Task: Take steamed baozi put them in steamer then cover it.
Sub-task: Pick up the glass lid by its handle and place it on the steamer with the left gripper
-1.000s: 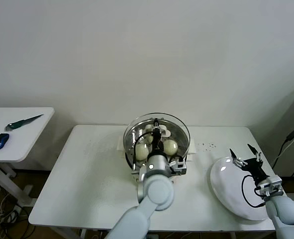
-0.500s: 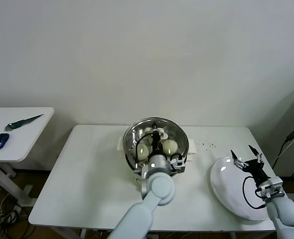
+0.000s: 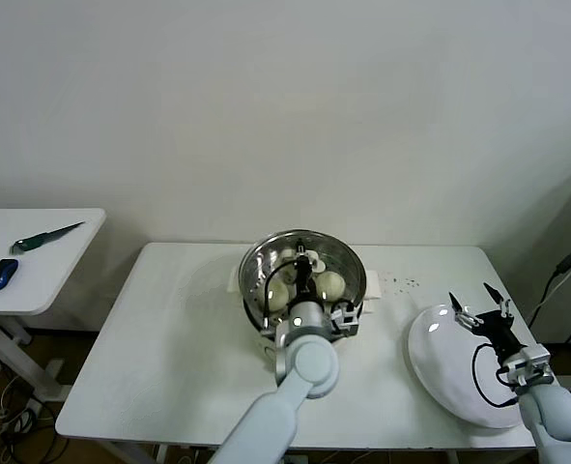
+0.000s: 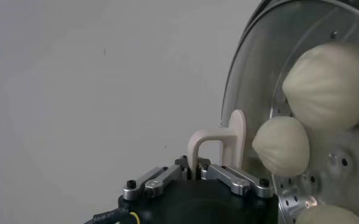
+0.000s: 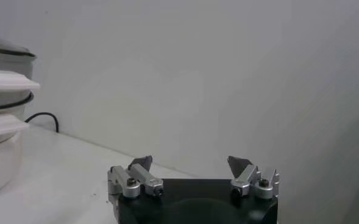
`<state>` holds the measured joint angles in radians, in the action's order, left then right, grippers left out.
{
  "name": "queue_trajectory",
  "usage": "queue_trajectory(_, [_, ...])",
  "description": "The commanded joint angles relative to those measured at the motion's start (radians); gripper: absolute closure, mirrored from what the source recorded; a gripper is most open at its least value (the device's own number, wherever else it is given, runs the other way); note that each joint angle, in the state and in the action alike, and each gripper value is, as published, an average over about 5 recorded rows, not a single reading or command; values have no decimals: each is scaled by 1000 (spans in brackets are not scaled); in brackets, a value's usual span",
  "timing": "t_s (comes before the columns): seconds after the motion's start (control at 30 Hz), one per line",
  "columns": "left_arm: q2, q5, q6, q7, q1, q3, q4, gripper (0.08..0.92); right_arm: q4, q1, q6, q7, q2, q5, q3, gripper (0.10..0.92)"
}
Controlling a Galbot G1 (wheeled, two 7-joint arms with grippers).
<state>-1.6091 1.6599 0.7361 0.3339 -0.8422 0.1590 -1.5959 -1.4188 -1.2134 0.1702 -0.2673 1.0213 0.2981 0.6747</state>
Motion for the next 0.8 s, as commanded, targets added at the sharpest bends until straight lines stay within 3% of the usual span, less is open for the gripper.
queue_trajectory(0.03, [-49, -11, 49, -7, 7, 8, 7, 848, 1, -2, 2, -4, 1, -4, 6, 203])
queue_trajectory(0.8, [-49, -31, 49, -24, 8, 17, 29, 848, 10, -6, 9, -18, 9, -18, 22, 203])
